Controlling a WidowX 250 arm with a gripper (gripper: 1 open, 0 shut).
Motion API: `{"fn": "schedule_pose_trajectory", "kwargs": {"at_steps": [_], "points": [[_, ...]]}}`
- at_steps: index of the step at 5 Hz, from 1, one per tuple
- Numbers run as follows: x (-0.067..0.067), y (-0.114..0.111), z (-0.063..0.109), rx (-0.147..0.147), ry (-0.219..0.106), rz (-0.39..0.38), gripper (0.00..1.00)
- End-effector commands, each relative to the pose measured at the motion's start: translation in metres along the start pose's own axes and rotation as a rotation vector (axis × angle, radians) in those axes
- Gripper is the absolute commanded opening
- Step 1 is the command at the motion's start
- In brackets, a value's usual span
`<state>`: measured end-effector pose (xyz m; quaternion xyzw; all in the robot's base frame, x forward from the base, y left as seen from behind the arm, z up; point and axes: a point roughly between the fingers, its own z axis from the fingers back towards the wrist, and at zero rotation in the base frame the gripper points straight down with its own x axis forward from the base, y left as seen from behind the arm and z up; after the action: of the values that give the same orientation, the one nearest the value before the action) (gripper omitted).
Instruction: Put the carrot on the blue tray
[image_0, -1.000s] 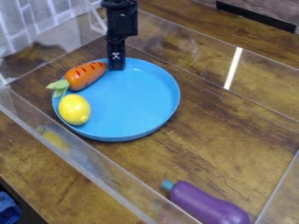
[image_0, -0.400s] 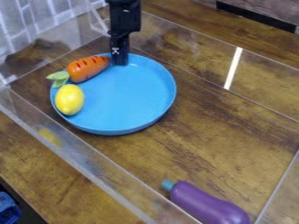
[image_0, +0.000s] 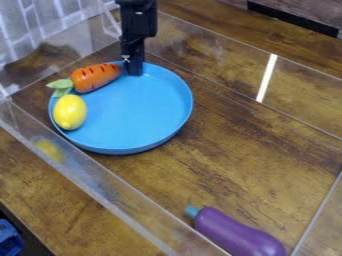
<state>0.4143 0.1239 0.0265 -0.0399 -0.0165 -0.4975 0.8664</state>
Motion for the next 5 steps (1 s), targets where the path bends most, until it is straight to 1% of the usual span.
{"fn": "schedule_pose_trajectory", "kwargs": {"at_steps": [1, 3, 4, 5], "points": [[-0.003, 0.007, 0.046, 0.112, -0.028, -0.017, 0.00], [0.020, -0.007, 0.051, 0.117, -0.043, 0.035, 0.00], [0.031, -0.012, 0.054, 0.121, -0.052, 0.063, 1.00], [0.037, -0.013, 0.058, 0.122, -0.059, 0.061, 0.00]]}}
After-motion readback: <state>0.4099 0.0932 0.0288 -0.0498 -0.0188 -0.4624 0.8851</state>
